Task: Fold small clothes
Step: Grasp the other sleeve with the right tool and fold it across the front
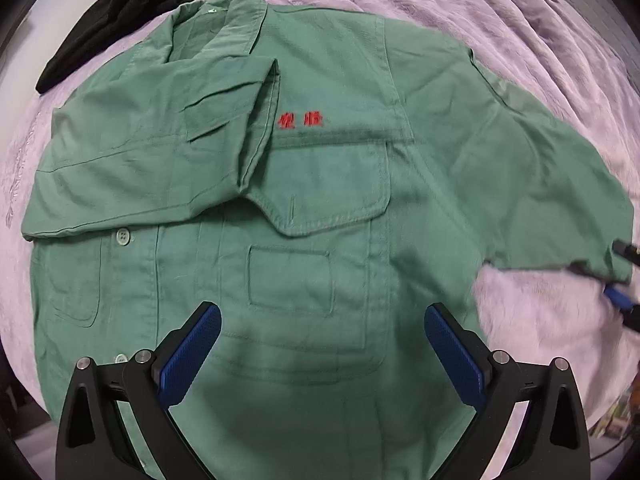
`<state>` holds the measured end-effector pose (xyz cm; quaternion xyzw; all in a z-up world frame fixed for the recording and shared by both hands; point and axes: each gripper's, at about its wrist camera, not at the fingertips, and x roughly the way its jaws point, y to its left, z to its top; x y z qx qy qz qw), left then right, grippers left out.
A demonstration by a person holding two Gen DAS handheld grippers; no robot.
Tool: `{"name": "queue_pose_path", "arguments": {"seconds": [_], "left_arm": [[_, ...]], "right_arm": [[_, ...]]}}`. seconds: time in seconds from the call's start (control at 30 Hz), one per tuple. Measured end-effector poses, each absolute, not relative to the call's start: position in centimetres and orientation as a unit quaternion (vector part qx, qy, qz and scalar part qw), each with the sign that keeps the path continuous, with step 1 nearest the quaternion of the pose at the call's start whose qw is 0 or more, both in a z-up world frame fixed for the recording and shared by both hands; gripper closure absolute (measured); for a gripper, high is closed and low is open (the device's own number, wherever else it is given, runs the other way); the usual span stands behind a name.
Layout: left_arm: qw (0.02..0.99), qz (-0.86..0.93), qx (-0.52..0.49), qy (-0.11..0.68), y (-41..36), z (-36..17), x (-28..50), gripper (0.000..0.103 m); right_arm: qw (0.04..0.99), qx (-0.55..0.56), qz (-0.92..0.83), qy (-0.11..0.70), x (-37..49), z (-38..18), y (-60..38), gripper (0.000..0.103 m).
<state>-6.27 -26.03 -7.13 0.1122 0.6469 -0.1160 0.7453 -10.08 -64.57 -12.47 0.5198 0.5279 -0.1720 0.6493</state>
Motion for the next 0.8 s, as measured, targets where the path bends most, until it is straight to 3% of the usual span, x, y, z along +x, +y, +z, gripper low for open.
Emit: {"name": "queue_pose_path", "arguments": {"seconds": [0.17, 0.2, 0.23, 0.27, 0.3, 0.53, 0.67, 0.77, 0.8], "left_arm": [[0.767, -0.082, 0.094, 0.630, -26.0, -6.9, -3.8, 0.001], [0.766, -0.077, 0.095, 0.632, -25.8, -7.3, -3.3, 0.001], [0.764, -0.071, 0.099, 0.634, -25.8, -7.7, -2.9, 0.001], [0.762, -0.065, 0.104, 0.635, -25.8, -8.1, -2.6, 0.001], [0.761, -0.062, 0.107, 0.637, -25.8, -8.4, -2.3, 0.001], [0.776, -0.078, 0.115, 0.616, -27.8, -7.8, -1.3, 0.001], [0.760, -0.082, 0.117, 0.634, -28.9, -10.1, -1.4, 0.001], [0.751, -0.072, 0.156, 0.637, -30.0, -12.2, -2.2, 0.001], [0.753, -0.070, 0.159, 0.635, -30.1, -12.2, -2.5, 0.001]], "right_arm": [[0.668, 0.564, -0.186, 0.449, -11.7, -12.3, -66.2, 0.018], [0.670, 0.572, -0.184, 0.436, -11.6, -12.4, -66.5, 0.024], [0.670, 0.579, -0.178, 0.430, -11.3, -12.5, -66.7, 0.035], [0.672, 0.582, -0.160, 0.428, -10.7, -12.4, -66.8, 0.082], [0.676, 0.581, -0.148, 0.429, -10.2, -12.2, -66.9, 0.099], [0.755, 0.486, -0.155, 0.412, -8.7, -6.5, -69.7, 0.100], [0.722, 0.482, -0.175, 0.465, -8.3, -10.2, -70.1, 0.098], [0.675, 0.545, -0.164, 0.469, -9.4, -13.2, -69.7, 0.093], [0.676, 0.551, -0.162, 0.463, -9.7, -13.2, -69.6, 0.085]]}}
